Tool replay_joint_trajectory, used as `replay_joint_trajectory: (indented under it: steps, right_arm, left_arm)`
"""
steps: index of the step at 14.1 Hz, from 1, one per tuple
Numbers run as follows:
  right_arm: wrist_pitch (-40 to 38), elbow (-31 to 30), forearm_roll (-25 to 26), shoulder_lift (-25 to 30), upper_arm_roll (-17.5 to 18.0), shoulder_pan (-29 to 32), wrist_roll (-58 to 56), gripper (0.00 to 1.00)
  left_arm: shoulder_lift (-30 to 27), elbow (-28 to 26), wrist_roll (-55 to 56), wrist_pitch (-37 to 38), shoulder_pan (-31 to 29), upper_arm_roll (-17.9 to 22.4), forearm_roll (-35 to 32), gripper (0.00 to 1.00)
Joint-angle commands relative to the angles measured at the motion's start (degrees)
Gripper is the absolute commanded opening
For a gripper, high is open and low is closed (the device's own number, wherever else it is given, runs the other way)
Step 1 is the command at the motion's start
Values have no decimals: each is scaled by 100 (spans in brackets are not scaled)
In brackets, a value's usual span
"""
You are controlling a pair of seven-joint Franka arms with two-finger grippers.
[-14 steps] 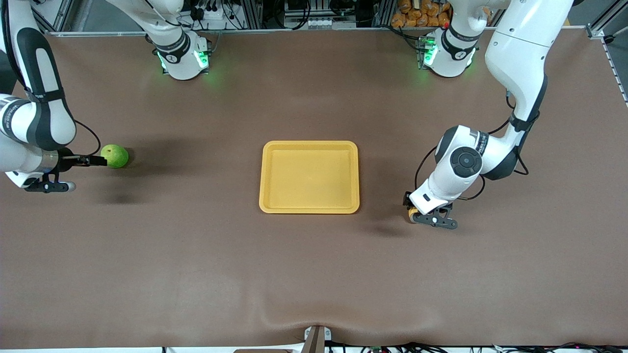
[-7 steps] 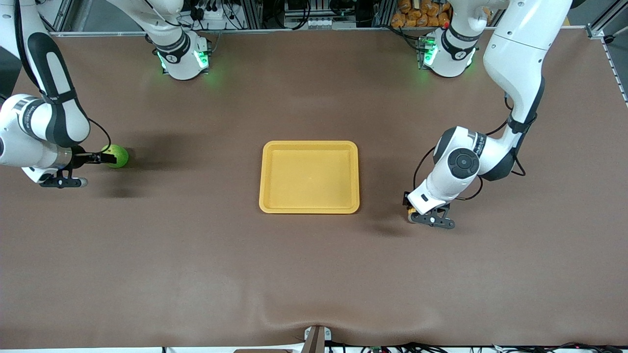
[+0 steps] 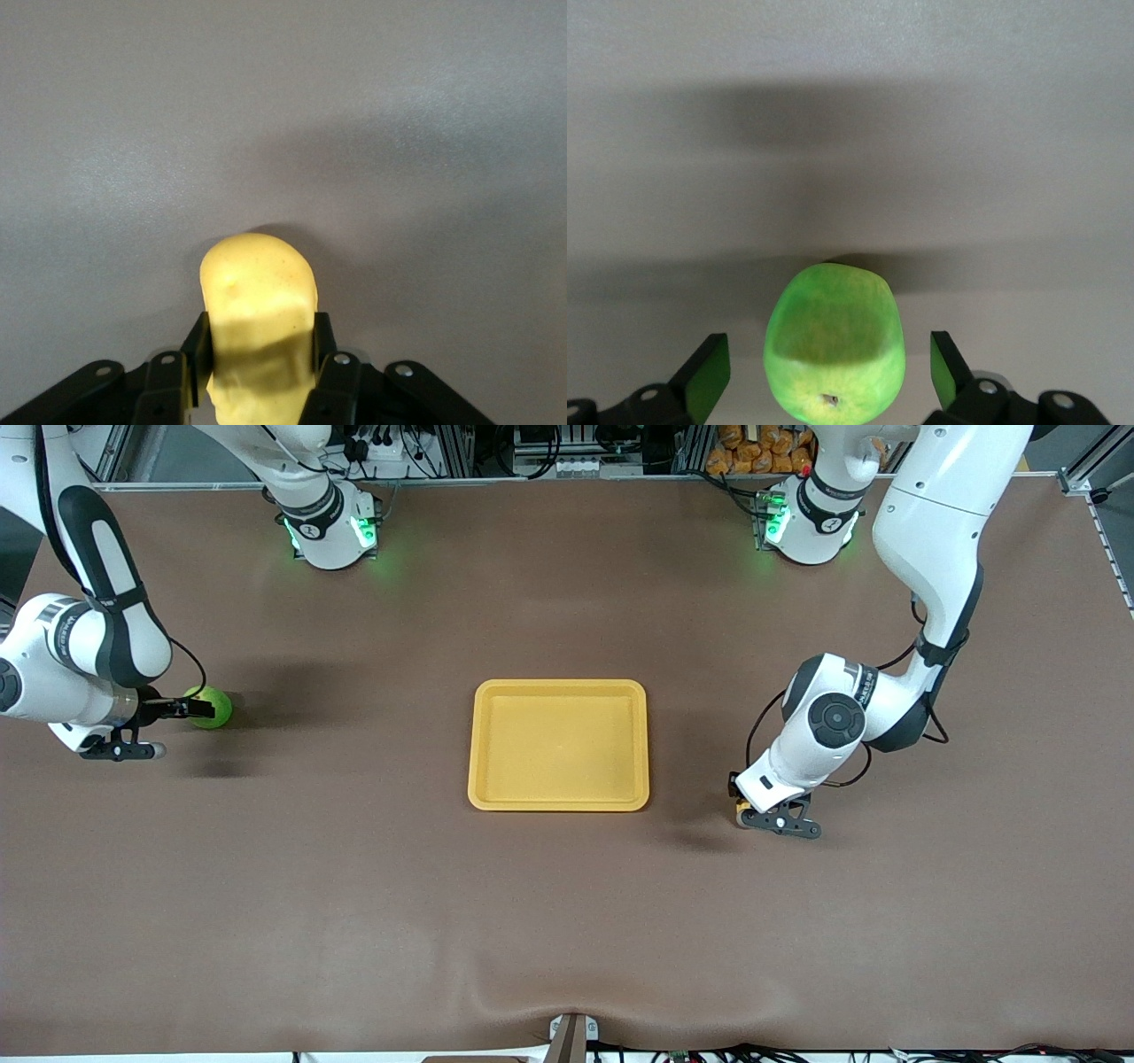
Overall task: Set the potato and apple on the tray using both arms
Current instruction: 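Close the left gripper on the potato while the right gripper grasps the apple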
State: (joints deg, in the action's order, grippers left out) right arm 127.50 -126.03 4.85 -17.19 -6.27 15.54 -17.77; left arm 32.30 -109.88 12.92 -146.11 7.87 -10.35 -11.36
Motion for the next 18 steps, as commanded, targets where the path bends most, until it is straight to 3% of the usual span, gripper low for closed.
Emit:
replay_joint_trajectory:
  steps: [1, 14, 16, 18]
  right_arm:
    - [292, -228, 104, 41, 82, 186, -86, 100]
    - [759, -484, 95, -223, 90, 336, -174, 100]
    - [759, -466, 95, -223, 90, 345, -419, 43]
    - [698, -431, 95, -223, 90, 310, -429, 3]
  left_arm:
    - [-13, 37, 106, 3, 73, 7, -156, 13]
    - [-312, 388, 228, 943, 399, -11, -147, 4]
    - [-303, 625, 465, 1268, 609, -2, -147, 3]
    - [-286, 801, 676, 1471, 724, -2, -147, 2]
